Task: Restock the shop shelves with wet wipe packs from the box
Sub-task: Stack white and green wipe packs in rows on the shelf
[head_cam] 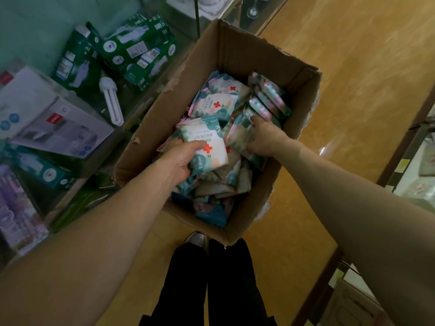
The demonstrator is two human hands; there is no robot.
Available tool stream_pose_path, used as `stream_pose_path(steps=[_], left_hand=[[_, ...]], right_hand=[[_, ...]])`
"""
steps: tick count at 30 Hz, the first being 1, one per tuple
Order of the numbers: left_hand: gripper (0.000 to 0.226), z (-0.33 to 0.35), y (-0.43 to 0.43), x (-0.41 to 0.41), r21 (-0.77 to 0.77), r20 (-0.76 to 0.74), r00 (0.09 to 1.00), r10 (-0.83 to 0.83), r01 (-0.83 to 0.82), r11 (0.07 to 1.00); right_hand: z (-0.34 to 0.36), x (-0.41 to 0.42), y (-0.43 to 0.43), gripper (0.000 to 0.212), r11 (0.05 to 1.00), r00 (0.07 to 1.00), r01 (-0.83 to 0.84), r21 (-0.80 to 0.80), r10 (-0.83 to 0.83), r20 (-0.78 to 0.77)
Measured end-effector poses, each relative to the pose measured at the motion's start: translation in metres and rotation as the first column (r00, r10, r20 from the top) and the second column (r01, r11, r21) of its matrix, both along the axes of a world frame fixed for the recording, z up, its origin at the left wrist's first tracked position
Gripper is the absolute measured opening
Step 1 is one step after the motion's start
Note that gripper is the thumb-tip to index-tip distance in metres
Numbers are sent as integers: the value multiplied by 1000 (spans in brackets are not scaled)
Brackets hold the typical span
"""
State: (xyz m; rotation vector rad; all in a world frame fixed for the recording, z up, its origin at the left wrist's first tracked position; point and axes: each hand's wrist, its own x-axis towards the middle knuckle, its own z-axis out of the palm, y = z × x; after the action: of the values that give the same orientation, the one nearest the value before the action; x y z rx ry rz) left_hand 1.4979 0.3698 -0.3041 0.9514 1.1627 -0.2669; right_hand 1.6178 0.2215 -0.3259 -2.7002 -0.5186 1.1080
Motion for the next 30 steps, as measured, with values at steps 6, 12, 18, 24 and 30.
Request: stream_pose_path(steps=[6,12,18,24,30], left_hand=[[25,2,2,-2,-6,7,1000,11,-11,1000],[25,4,7,-4,18,-10,999,-35,35,999],[25,30,13,-3,51,2,999,-34,34,998],[22,88,5,13,159,112,986,-126,107,981],[19,161,-39,32,238,249,913,-324,266,934]], right_hand=[[-5,1,1,79,996,995,-25,-80,33,95],[10,-8,-5,55,998,993,-54,-31,57,105],[62,-21,-14,37,979,987,96,182,-117,114],[129,-32,-39,22,783,873,459,419,-485,-50],[212,-55,-85,24,516,703,633,578,-695,-150]])
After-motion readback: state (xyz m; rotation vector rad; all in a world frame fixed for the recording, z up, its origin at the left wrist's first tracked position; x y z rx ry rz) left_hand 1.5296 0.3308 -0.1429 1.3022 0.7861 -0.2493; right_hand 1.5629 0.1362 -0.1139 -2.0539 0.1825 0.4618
